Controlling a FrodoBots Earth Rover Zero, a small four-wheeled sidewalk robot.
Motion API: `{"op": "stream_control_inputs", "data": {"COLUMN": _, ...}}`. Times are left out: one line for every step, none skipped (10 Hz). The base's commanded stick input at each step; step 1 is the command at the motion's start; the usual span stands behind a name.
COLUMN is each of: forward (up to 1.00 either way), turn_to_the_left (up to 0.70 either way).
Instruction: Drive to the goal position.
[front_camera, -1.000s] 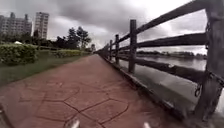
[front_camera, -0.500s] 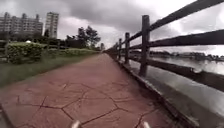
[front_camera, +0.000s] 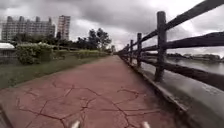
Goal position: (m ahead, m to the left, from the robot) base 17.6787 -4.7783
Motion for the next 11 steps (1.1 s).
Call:
{"op": "stream_control_inputs", "data": {"forward": 0.5, "turn_to_the_left": 0.0}}
{"op": "stream_control_inputs", "data": {"forward": 0.5, "turn_to_the_left": 0.0}}
{"op": "stream_control_inputs", "data": {"forward": 0.5, "turn_to_the_left": 0.0}}
{"op": "stream_control_inputs", "data": {"forward": 0.5, "turn_to_the_left": 0.0}}
{"op": "stream_control_inputs", "data": {"forward": 0.5, "turn_to_the_left": 0.0}}
{"op": "stream_control_inputs", "data": {"forward": 0.5, "turn_to_the_left": 0.0}}
{"op": "stream_control_inputs", "data": {"forward": 0.5, "turn_to_the_left": 0.0}}
{"op": "stream_control_inputs", "data": {"forward": 0.5, "turn_to_the_left": 0.0}}
{"op": "stream_control_inputs", "data": {"forward": 0.5, "turn_to_the_left": 0.0}}
{"op": "stream_control_inputs", "data": {"forward": 0.5, "turn_to_the_left": 0.0}}
{"op": "stream_control_inputs", "data": {"forward": 0.5, "turn_to_the_left": 0.0}}
